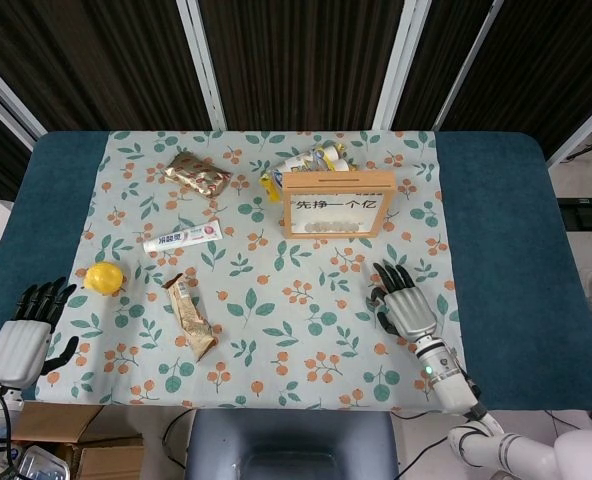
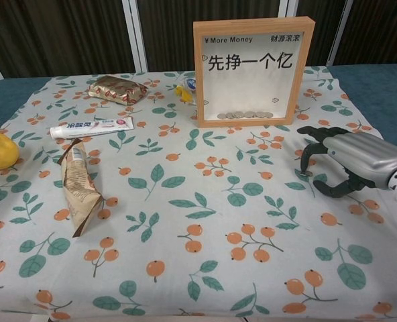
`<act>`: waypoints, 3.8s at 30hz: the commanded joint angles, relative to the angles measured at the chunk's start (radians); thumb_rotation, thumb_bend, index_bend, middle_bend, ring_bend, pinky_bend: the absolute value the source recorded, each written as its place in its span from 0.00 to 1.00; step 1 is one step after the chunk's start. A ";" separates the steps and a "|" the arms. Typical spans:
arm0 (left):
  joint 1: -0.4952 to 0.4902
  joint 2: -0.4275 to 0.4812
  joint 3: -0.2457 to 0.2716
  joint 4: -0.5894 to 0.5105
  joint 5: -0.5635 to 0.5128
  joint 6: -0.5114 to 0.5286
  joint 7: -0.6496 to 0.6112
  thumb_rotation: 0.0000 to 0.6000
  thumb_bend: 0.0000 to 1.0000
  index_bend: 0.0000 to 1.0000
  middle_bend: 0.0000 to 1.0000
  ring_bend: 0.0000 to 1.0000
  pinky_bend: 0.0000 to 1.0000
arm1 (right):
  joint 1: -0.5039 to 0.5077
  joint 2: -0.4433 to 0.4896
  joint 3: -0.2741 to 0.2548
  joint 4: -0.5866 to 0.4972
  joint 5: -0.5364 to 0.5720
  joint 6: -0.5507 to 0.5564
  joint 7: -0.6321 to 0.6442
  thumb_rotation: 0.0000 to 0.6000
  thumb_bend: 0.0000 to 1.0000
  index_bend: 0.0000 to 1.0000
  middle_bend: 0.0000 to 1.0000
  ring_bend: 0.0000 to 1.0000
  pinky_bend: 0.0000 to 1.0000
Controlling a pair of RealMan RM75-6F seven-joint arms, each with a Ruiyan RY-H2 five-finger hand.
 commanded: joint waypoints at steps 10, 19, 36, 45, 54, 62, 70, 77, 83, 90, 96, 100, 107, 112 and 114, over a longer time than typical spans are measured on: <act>-0.001 -0.001 0.002 0.003 0.001 -0.003 -0.004 1.00 0.38 0.00 0.00 0.00 0.00 | 0.004 -0.014 0.004 0.021 0.001 0.004 0.000 1.00 0.49 0.58 0.02 0.00 0.00; -0.001 -0.006 0.004 0.013 0.001 -0.007 -0.012 1.00 0.38 0.00 0.00 0.00 0.00 | 0.008 -0.026 0.010 0.036 -0.003 0.018 -0.004 1.00 0.50 0.61 0.03 0.00 0.00; -0.002 -0.018 0.008 0.038 0.012 -0.002 -0.037 1.00 0.38 0.00 0.00 0.00 0.00 | 0.007 -0.044 0.009 0.071 -0.012 0.041 -0.003 1.00 0.52 0.62 0.05 0.00 0.00; -0.002 -0.022 0.007 0.046 0.013 0.000 -0.044 1.00 0.38 0.00 0.00 0.00 0.00 | 0.012 -0.055 0.008 0.094 -0.029 0.056 0.023 1.00 0.52 0.56 0.07 0.00 0.00; -0.005 -0.020 0.007 0.042 0.011 -0.005 -0.040 1.00 0.38 0.00 0.00 0.00 0.00 | 0.015 -0.060 0.006 0.109 -0.039 0.064 0.039 1.00 0.53 0.58 0.08 0.00 0.00; -0.005 -0.020 0.007 0.043 0.004 -0.012 -0.036 1.00 0.38 0.00 0.00 0.00 0.00 | 0.021 -0.071 0.010 0.124 -0.036 0.058 0.048 1.00 0.54 0.60 0.09 0.00 0.00; -0.006 -0.018 0.007 0.042 0.000 -0.016 -0.036 1.00 0.38 0.00 0.00 0.00 0.00 | 0.025 -0.074 0.018 0.123 -0.029 0.054 0.050 1.00 0.55 0.62 0.10 0.00 0.00; -0.005 -0.017 0.008 0.042 -0.002 -0.017 -0.035 1.00 0.38 0.00 0.00 0.00 0.00 | 0.025 -0.076 0.020 0.121 -0.021 0.048 0.043 1.00 0.57 0.65 0.11 0.00 0.00; -0.003 -0.020 0.009 0.049 -0.004 -0.018 -0.040 1.00 0.38 0.00 0.00 0.00 0.00 | 0.024 -0.080 0.024 0.121 -0.016 0.047 0.041 1.00 0.60 0.68 0.12 0.00 0.00; -0.004 -0.022 0.009 0.052 -0.003 -0.018 -0.042 1.00 0.38 0.00 0.00 0.00 0.00 | 0.023 -0.077 0.029 0.117 -0.016 0.060 0.045 1.00 0.61 0.70 0.12 0.00 0.00; -0.002 -0.020 0.009 0.050 -0.003 -0.015 -0.041 1.00 0.38 0.00 0.00 0.00 0.00 | 0.015 -0.041 0.042 0.071 -0.028 0.112 0.057 1.00 0.61 0.70 0.12 0.00 0.00; -0.001 -0.018 0.009 0.045 0.001 -0.011 -0.040 1.00 0.38 0.00 0.00 0.00 0.00 | 0.007 0.024 0.072 -0.011 -0.046 0.191 0.057 1.00 0.61 0.70 0.12 0.00 0.00; -0.004 -0.015 0.008 0.039 0.007 -0.008 -0.043 1.00 0.38 0.00 0.00 0.00 0.00 | -0.004 0.190 0.147 -0.234 -0.071 0.314 -0.011 1.00 0.62 0.70 0.12 0.00 0.00; -0.002 -0.011 0.009 0.034 0.015 0.000 -0.048 1.00 0.38 0.00 0.00 0.00 0.00 | 0.027 0.275 0.225 -0.365 -0.031 0.304 -0.095 1.00 0.62 0.70 0.12 0.00 0.00; -0.001 -0.009 0.010 0.032 0.019 0.005 -0.053 1.00 0.38 0.00 0.00 0.00 0.00 | 0.055 0.291 0.269 -0.393 0.005 0.282 -0.137 1.00 0.62 0.71 0.13 0.00 0.00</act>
